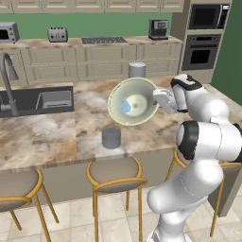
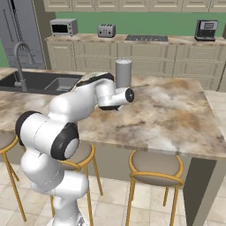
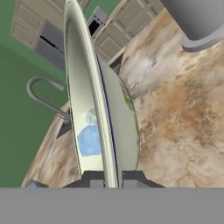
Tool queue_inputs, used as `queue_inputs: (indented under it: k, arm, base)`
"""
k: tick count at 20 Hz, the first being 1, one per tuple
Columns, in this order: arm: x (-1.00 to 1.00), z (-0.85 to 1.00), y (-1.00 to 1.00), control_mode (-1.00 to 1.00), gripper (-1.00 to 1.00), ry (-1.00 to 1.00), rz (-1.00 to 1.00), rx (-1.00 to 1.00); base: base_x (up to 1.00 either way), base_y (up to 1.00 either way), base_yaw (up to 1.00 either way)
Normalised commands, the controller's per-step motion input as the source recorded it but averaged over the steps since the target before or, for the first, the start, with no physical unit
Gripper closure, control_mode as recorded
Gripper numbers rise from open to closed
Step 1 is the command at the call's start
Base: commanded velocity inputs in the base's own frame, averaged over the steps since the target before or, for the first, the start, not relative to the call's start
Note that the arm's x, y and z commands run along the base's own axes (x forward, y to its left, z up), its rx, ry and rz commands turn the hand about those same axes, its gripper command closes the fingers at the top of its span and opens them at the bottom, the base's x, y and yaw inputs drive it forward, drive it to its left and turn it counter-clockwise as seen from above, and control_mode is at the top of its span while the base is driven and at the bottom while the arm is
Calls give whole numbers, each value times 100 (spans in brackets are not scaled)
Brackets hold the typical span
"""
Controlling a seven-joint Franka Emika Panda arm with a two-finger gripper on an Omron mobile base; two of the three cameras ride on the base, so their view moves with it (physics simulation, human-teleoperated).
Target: There are four ice cubes in the ice bowl. Place two ice cubes in each glass of water.
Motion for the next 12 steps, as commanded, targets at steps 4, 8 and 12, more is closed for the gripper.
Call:
queue_inputs:
  k: [4, 8, 12]
  arm:
    - [2, -7, 40, -100, 100, -1, 0, -5]
    - [0, 1, 15, -100, 100, -6, 0, 0]
    - [0, 12, 15, -100, 100, -15, 0, 0]
  base:
    - [0, 0, 0]
    - [0, 0, 0]
    - [0, 0, 0]
